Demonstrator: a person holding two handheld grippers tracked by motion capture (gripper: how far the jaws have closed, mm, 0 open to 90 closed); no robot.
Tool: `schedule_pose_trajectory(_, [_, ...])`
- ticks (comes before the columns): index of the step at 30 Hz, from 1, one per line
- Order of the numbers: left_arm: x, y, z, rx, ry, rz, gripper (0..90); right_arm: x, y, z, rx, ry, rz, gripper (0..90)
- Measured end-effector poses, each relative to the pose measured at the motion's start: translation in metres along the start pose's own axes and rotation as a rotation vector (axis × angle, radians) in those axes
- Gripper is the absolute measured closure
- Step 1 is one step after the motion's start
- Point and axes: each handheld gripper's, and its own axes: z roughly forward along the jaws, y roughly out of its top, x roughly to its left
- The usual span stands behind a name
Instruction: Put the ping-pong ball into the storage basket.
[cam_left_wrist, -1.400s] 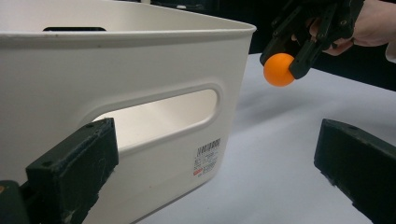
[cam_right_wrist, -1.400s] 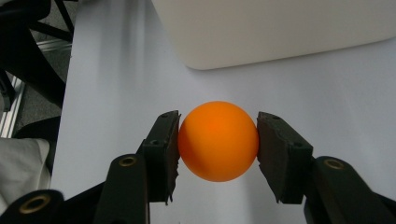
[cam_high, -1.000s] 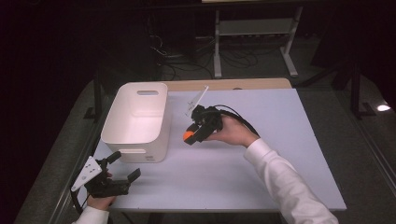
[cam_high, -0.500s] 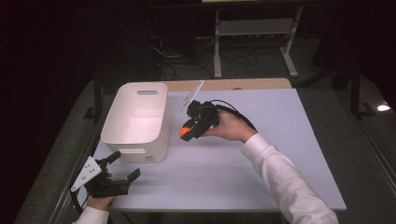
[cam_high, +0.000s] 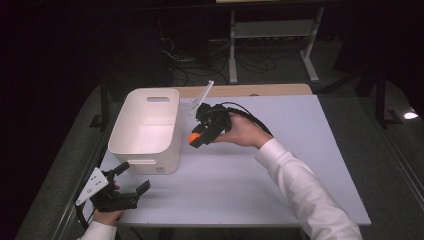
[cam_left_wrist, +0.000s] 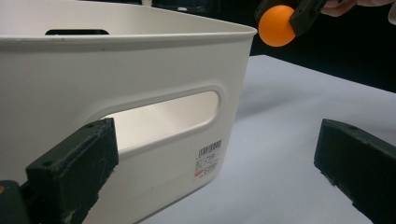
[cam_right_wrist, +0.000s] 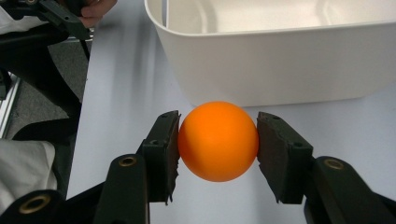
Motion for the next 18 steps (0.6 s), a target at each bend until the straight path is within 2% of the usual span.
schedule_pose_trajectory(18, [0.0, 0.0, 0.0, 0.003, -0.001, 0.002, 0.0, -0.006, 0.017, -0.007, -0.008, -0.001, -0.002, 49.5])
